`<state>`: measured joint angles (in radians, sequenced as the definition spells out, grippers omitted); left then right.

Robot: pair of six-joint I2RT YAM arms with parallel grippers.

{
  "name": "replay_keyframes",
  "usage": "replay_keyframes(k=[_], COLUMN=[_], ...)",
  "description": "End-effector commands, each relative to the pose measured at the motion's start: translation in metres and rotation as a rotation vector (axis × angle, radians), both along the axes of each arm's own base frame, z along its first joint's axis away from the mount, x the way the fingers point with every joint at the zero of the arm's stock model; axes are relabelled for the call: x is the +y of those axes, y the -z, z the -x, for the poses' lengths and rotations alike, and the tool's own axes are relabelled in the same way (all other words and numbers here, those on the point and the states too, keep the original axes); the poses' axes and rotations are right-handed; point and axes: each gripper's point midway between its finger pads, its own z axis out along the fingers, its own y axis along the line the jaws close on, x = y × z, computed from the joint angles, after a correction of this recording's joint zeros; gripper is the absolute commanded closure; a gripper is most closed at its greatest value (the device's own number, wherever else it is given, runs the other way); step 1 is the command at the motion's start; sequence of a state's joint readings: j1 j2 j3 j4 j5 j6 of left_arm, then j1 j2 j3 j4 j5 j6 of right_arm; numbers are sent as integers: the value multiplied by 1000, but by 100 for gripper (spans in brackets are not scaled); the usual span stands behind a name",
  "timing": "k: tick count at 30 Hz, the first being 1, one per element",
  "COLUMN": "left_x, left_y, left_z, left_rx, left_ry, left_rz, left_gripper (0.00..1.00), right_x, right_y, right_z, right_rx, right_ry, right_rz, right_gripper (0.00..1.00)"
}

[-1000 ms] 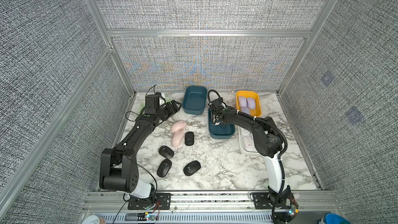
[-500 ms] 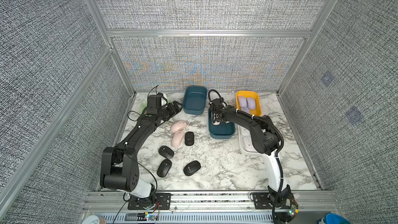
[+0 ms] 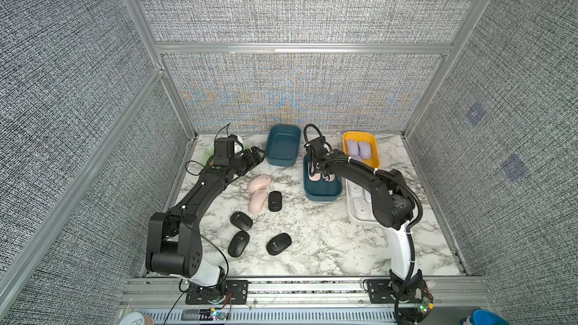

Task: Place the mice by color into the storage box
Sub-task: Place the mouse in the storage box, then pick up the mouse from the center of the board.

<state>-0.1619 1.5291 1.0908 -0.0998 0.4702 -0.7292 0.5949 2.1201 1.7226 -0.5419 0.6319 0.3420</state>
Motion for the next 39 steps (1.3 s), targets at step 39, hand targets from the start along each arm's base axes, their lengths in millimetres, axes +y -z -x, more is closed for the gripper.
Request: replay_keyframes(k=[39], left_x=[128], left_y=[-7], left_z=[-24], left_rx=[-3], left_ry=[-300], left_rz=[-2], left_gripper=[16], right_x=[268], right_y=[65], right_z=[151], right_rx=[38], right_ry=[-320], right_rz=[-144], right_gripper=[21])
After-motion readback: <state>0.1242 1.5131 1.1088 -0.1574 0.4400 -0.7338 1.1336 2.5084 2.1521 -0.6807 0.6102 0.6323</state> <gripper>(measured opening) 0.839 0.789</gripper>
